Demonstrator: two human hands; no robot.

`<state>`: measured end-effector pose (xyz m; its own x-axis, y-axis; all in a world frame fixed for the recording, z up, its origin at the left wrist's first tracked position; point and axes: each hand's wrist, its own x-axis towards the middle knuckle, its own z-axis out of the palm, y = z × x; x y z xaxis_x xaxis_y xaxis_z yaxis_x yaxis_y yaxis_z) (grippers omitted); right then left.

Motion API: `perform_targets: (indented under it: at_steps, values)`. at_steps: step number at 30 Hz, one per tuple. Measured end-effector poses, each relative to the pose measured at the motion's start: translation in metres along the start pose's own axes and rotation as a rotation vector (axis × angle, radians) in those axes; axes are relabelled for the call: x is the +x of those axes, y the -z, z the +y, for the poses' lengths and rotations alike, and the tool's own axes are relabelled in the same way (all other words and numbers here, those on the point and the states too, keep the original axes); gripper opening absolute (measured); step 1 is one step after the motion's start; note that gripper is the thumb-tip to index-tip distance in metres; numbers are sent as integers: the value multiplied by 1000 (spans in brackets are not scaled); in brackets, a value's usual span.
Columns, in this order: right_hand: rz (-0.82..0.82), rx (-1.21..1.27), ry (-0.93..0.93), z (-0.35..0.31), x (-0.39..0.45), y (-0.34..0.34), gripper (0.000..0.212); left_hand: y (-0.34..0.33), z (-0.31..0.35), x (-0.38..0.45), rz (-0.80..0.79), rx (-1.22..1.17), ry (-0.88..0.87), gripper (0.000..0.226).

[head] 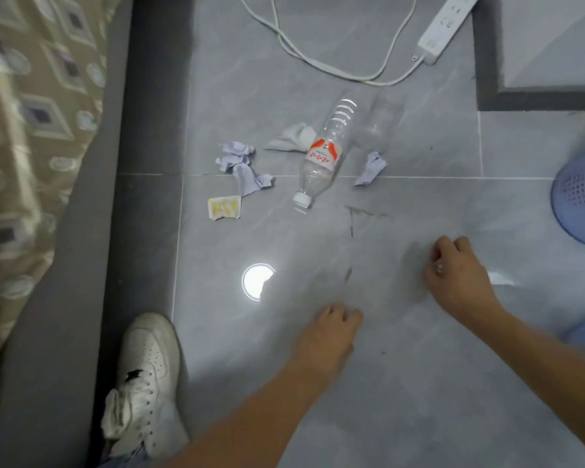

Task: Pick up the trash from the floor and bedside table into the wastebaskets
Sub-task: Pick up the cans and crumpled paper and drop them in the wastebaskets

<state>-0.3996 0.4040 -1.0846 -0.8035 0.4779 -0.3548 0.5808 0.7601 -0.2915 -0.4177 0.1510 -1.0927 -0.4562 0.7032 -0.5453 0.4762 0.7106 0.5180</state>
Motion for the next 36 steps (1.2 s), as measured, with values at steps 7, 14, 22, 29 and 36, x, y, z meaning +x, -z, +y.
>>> perform_targets:
  at_steps: [7,14,22,29,36]
  values:
    - [21,107,222,-111,55,22,49,115,-80,15,444,-96,86,32]
    - [-48,-100,184,-149,111,-1,65,180,-175,37,564,16,391,18]
    - [-39,-210,165,-129,109,-21,50,154,-191,45,384,171,447,56]
    - [-32,-141,129,-101,80,-16,31,137,-189,29,351,147,314,21]
    - [68,237,-6,-85,-31,39,22,138,-77,-11,296,-146,330,19]
